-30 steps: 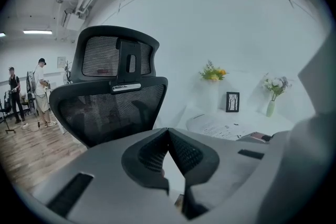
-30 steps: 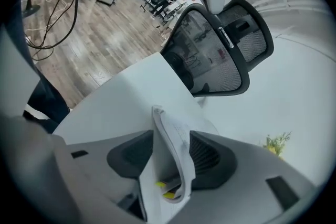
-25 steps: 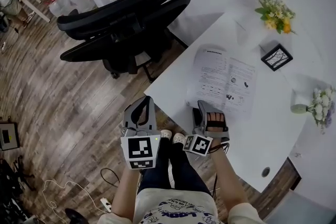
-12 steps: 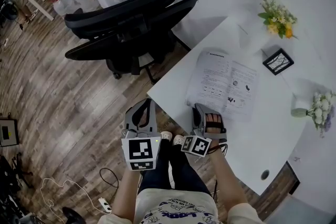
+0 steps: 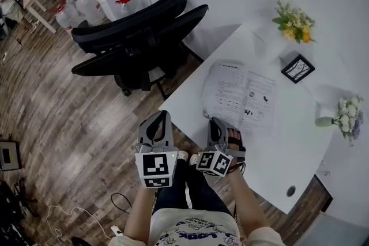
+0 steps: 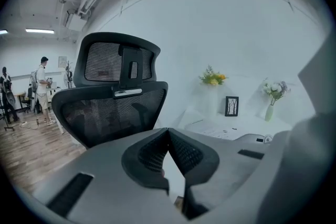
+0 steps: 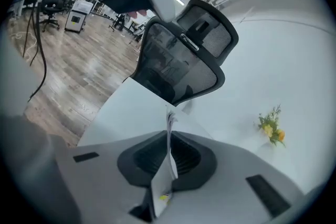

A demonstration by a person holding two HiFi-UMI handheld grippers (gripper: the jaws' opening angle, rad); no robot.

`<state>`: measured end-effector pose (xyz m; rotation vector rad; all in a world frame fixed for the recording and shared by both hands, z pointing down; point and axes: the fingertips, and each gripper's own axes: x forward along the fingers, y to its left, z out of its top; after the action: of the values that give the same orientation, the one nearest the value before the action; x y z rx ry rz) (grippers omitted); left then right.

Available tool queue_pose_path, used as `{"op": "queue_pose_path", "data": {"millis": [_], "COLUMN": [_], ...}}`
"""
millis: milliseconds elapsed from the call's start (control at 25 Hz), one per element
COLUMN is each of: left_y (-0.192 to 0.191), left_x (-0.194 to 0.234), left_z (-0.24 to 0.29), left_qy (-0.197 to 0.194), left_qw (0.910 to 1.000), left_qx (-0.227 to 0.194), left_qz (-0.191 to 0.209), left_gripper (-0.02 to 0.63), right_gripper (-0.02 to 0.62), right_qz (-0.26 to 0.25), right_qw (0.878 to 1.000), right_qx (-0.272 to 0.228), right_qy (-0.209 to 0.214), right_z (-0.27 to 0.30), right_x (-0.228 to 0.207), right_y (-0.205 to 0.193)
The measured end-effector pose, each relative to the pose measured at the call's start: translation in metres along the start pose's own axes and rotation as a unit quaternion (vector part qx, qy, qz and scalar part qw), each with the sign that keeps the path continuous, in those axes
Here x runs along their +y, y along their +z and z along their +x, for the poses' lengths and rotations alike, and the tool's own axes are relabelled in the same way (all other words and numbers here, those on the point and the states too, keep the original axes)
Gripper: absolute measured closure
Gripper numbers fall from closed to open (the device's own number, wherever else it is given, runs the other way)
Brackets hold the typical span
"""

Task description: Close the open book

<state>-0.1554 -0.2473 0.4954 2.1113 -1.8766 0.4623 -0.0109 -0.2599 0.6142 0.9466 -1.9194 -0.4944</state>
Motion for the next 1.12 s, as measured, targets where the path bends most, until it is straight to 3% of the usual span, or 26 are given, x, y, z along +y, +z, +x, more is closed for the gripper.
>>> {"op": "queue_pose_path", "data": {"millis": [280,680,1120], "left_y": [0.019,0.044,0.063], "left_x": [-0.022,-0.068,-0.115], "left_z": [0.006,0.017,0.029], "left_qy": [-0.026,-0.071,-0.111], "left_qw": [0.9995,0.9964,0.9916], "left_qx": [-0.016,-0.036,-0.046], "left_qz": [0.009,0.027,0.047], "left_gripper": [0.583,0.583,0.583], "right_gripper": [0.558,0.558,0.558], "right_qz": [0.114,0.193,0.33], "right_qw": [0.993,0.979,0.938], "right_qx": [-0.02,-0.026,-0.002], "right_qy": [-0.014,-0.058,-0.107], "right_z": [-0.02,-0.049,-0.066], "right_x": [-0.025,-0.061,-0.104], "right_y": [-0.001,-0.022,-0.081]}}
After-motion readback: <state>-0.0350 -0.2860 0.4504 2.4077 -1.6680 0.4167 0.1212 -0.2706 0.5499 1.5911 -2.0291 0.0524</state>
